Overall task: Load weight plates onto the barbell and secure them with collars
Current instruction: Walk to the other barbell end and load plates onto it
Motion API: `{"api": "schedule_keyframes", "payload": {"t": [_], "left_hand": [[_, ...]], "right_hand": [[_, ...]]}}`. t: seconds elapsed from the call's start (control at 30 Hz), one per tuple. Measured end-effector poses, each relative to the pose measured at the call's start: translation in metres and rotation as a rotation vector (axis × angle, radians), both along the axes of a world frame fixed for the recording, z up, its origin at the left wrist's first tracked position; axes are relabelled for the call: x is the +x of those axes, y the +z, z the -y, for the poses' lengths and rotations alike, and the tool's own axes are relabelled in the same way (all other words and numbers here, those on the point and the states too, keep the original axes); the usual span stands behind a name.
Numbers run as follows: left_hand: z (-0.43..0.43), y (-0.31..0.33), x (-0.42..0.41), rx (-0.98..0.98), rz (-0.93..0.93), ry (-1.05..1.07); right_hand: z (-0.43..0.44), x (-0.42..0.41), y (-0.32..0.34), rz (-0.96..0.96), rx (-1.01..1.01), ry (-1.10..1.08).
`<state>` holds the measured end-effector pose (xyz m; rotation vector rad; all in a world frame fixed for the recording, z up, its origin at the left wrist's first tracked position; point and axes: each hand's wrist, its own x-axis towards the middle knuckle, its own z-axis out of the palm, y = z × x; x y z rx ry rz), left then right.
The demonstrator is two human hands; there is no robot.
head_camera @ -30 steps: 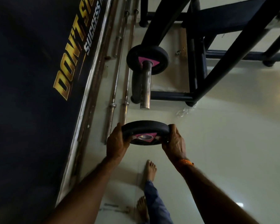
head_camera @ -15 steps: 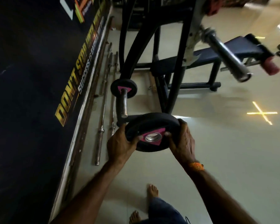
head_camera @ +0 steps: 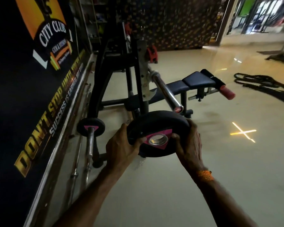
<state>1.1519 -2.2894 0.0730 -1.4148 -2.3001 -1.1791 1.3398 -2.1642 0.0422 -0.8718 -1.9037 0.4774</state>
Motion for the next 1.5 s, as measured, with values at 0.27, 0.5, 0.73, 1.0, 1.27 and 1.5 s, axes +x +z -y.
{"api": "schedule_keyframes", "payload": {"t": [0.27,0.5,0.73,1.0,1.27,1.5], "left_hand": [[-0.126,0.009,0.04,-0.055,0.074,0.069],[-0.179,0.003,0.049,-0.105,0.121,0.126],[-0.194,-0.006,0.047,-0.177,0.143,0.182],[-0.201,-0.008,0.037,-0.16,0.159,0.198],[-0.236,-0.011,0.017,0.046,0.016,0.085],[-0.283,-0.01,-0.028,0.065,-0.092,0.065]], "right_hand": [[-0.134,0.033,0.008,-0.009,-0.03,0.075],[-0.191,0.033,0.006,-0.016,-0.064,0.138],[-0.215,0.03,-0.002,-0.023,-0.112,0.202],[-0.222,0.016,-0.011,-0.011,-0.135,0.215],[-0.255,-0.013,0.008,0.14,0.083,0.234],[-0.308,-0.056,0.015,0.237,0.136,0.263]]}}
